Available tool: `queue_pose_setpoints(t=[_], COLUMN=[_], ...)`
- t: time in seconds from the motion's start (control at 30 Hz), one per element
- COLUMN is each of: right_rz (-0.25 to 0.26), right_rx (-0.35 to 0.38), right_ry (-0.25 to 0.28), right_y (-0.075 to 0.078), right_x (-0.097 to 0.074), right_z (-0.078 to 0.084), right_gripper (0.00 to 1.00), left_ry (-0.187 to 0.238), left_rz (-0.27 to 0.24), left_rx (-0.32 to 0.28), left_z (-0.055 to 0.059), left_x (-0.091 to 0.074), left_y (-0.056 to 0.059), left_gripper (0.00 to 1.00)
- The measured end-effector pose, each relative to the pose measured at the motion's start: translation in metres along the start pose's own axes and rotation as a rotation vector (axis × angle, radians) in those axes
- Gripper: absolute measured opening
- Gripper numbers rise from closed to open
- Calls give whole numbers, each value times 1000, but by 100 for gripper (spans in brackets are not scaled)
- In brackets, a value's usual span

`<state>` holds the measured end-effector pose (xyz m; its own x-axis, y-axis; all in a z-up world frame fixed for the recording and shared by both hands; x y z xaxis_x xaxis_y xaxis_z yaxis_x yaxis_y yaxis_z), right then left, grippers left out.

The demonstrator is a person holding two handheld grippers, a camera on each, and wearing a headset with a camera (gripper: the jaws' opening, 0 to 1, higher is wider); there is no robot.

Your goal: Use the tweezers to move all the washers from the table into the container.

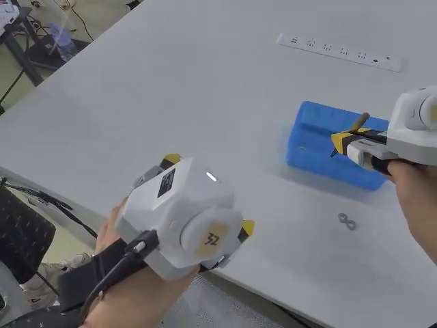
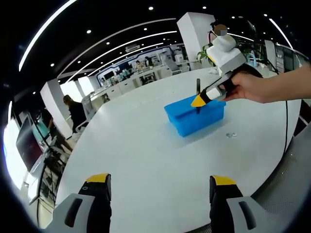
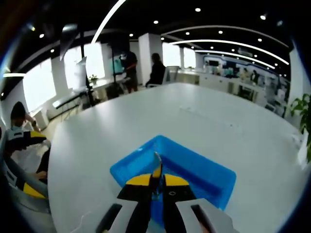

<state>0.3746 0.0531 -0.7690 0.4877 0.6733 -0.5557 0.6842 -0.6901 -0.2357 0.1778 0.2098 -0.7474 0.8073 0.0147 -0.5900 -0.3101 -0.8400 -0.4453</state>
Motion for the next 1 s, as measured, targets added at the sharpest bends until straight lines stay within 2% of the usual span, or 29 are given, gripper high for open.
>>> queue_pose_setpoints(t=[0.37, 0.77, 0.87, 1.0], right_rz=[-1, 0, 16, 14], right_rx=[-2, 6, -26, -26], right_ry=[-15, -17, -16, -12], right_y=[2, 3, 2, 4], right_x=[8, 8, 6, 1], right_z=[6, 6, 4, 2], right_gripper=[4, 5, 5, 5], left_ry=[-6, -10, -11, -8], left_rz=[7, 4, 5, 6], left_rx=[2, 4, 5, 7], left_z=[0, 0, 0, 0], left_x=[1, 1, 1, 0], left_y=[1, 1, 1, 1], left_gripper=[84, 84, 84, 84])
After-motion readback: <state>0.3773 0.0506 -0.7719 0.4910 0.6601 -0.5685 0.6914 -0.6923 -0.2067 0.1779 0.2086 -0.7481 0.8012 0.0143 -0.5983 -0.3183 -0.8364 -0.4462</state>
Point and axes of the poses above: the centre of the closed fingertips' face, and the gripper's own axes: x roughly forward along the fingers, y roughly to its right, z roughly out of its underside, the point moved 6 cm from there along -x, roughly backward along the fingers, and after that the axes turned 12 degrees about x, right-handed, at the moved point
